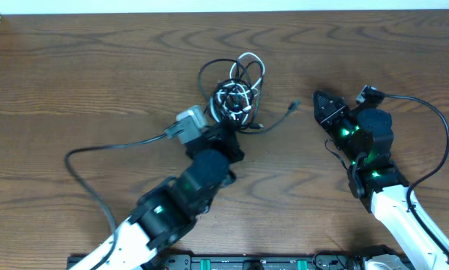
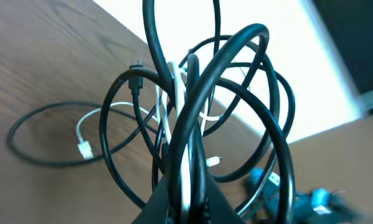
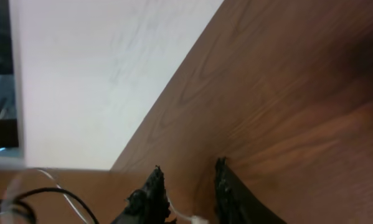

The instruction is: Untangle cables

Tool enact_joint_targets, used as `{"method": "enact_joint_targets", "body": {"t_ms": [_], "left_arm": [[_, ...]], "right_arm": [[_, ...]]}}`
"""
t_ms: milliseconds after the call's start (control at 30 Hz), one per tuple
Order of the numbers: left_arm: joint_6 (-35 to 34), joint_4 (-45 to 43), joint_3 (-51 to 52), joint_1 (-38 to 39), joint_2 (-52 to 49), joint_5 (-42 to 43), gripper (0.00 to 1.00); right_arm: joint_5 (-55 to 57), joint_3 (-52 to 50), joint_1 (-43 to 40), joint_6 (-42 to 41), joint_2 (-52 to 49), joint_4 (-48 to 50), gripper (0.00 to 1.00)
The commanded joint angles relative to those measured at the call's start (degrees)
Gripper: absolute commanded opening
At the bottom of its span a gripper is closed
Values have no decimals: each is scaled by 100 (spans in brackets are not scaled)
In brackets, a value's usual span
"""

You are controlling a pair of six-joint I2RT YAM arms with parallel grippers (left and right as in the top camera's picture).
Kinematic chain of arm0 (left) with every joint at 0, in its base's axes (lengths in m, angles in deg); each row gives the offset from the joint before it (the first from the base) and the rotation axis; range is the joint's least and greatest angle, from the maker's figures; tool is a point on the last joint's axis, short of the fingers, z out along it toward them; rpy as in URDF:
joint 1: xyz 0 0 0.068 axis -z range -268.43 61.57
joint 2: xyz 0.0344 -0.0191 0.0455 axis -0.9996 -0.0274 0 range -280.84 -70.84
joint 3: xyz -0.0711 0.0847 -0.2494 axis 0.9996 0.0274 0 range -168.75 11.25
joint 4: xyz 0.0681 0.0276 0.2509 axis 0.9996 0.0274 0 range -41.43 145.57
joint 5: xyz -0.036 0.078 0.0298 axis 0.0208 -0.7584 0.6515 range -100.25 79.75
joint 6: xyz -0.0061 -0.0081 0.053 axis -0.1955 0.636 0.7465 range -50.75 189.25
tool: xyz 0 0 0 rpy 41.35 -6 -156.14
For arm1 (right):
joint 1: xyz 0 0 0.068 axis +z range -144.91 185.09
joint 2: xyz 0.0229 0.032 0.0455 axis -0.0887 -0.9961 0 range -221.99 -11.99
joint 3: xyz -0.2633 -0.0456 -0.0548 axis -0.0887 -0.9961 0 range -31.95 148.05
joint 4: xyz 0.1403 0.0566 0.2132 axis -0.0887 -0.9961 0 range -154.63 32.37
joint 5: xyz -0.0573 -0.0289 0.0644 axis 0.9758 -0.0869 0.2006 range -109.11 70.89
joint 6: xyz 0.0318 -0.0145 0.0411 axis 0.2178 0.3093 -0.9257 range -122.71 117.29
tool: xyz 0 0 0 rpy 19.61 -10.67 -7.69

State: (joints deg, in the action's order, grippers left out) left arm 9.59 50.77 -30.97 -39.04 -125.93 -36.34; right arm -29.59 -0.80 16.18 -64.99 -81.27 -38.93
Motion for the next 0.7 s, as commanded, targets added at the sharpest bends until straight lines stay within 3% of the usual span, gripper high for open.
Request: {"method": "enact_joint_targets", "body": {"t_ms": [0,100,300,433,667], "left_arm": [[-1119,48,-22,-15,306,-179,8],[-1707,55,-22,-15,400,-413,8],[-2033,83,-22,-15,284,-892,8],[-2068,76,-22,-15,107,-892,8],[-3161,74,-22,-13,-278,-885,8]], "right_arm": [[-614,72,-13,-393,-17,7,26],[-1091,72,-13,-708,-17,83,26],[-1980,72,46,-1143,-15,424,29],[-2142,72,162,-1143,-17,577,31],[-2164,72,323,-1143,-17,643,34]]}}
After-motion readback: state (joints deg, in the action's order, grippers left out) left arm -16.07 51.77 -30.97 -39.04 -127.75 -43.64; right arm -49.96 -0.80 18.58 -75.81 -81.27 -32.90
